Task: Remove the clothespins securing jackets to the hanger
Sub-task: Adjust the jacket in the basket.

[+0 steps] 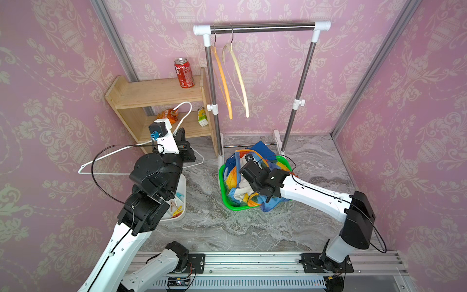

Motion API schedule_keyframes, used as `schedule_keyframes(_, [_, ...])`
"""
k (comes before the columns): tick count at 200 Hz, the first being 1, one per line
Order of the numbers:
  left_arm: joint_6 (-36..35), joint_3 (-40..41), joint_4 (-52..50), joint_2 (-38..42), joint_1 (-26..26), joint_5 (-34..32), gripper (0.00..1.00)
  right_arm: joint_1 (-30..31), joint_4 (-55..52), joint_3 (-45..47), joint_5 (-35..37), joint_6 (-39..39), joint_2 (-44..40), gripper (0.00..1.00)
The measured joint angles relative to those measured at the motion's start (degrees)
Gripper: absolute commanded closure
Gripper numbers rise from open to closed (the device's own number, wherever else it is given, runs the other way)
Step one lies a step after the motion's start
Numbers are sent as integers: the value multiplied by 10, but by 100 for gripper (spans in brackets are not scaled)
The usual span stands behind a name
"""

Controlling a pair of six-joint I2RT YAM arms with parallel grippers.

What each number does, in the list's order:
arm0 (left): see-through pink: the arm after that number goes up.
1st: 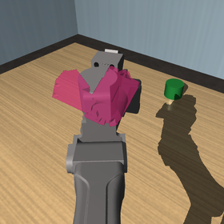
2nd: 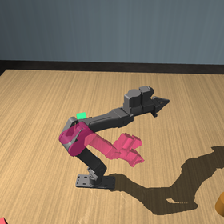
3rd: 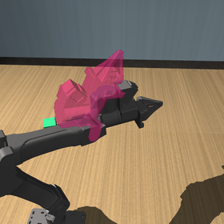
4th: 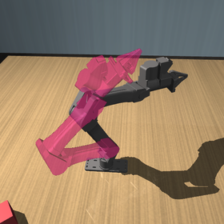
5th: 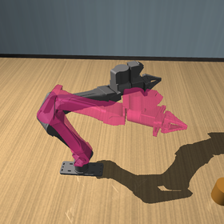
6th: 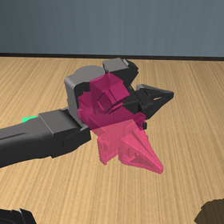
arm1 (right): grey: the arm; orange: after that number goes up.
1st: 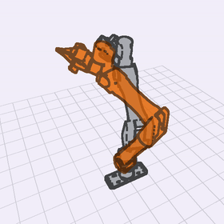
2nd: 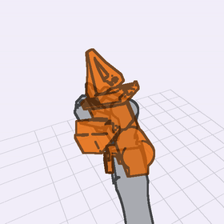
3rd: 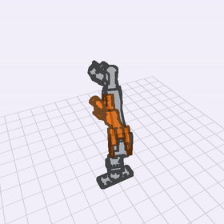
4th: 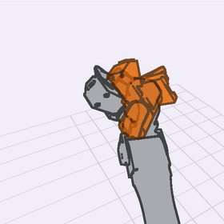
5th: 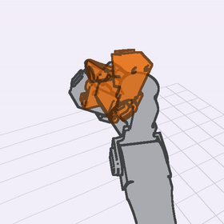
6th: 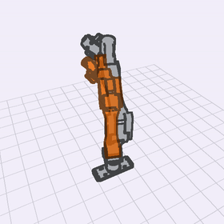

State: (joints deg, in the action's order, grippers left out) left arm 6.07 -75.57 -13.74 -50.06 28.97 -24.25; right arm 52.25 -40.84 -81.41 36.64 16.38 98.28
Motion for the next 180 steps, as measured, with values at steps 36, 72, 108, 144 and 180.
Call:
schedule_keyframes(36, [14, 0, 4, 10, 0, 0, 100, -16, 3, -7, -70, -2, 71, 100])
schedule_keyframes(72, [24, 0, 1, 22, 0, 0, 100, -43, 11, -66, -139, -9, 146, 100])
schedule_keyframes(108, [26, -12, -19, 24, 0, 5, 100, -57, 7, -112, -193, -4, 192, 98])
schedule_keyframes(144, [26, -33, -23, 16, 0, 33, 100, -62, 23, -103, -208, 28, 189, 42])
schedule_keyframes(180, [26, -42, -20, -1, 0, 50, 100, -59, 16, -88, -206, 48, 151, 16])
